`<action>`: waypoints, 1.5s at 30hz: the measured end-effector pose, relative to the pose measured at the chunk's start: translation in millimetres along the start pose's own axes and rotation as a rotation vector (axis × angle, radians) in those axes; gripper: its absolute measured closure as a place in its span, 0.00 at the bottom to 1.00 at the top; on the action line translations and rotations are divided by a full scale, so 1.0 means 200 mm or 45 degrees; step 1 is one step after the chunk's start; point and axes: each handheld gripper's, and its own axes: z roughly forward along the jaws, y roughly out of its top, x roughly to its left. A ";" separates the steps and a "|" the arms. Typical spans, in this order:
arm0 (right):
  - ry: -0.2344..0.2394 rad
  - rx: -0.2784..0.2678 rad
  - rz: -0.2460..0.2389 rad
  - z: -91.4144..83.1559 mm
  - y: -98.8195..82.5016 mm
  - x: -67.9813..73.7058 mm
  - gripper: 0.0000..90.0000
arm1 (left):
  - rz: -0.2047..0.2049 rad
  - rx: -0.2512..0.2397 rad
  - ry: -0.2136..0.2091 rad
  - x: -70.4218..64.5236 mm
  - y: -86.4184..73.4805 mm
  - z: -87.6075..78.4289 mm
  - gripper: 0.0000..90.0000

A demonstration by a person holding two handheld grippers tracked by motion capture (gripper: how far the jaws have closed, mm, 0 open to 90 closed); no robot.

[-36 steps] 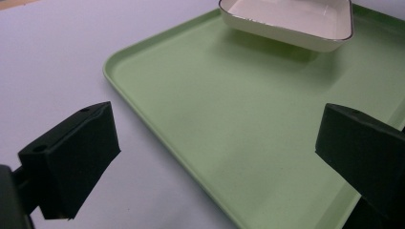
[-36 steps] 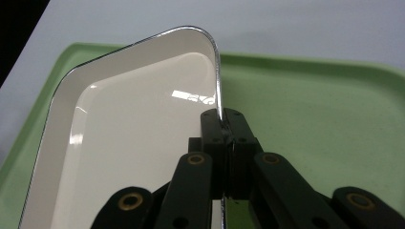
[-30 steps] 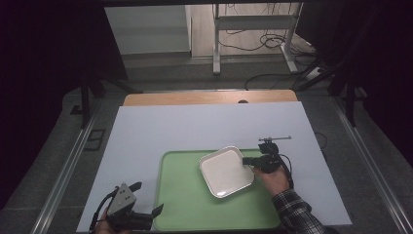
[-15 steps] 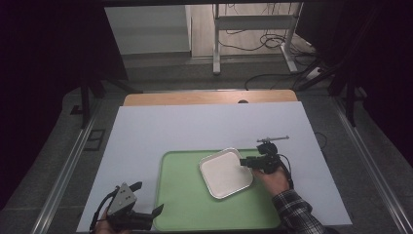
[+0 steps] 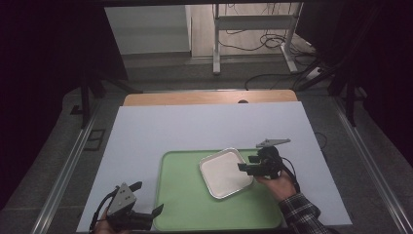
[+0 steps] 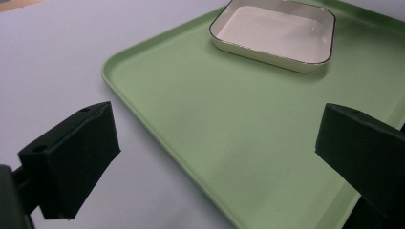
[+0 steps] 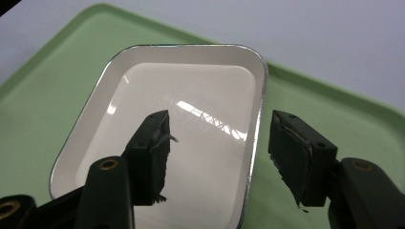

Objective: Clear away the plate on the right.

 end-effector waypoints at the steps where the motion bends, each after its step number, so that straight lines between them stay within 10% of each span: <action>1: 0.004 0.001 -0.007 -0.01 0.00 0.01 0.44 | 0.000 0.000 0.000 0.00 0.00 0.00 0.01; 20: 0.092 0.042 -0.147 -0.06 -0.08 0.15 0.41 | 0.009 0.003 0.001 -0.01 0.00 0.00 0.01; 45: 0.149 0.227 -0.363 -0.01 -0.20 0.37 0.82 | 0.018 0.008 0.001 -0.01 0.00 0.00 0.01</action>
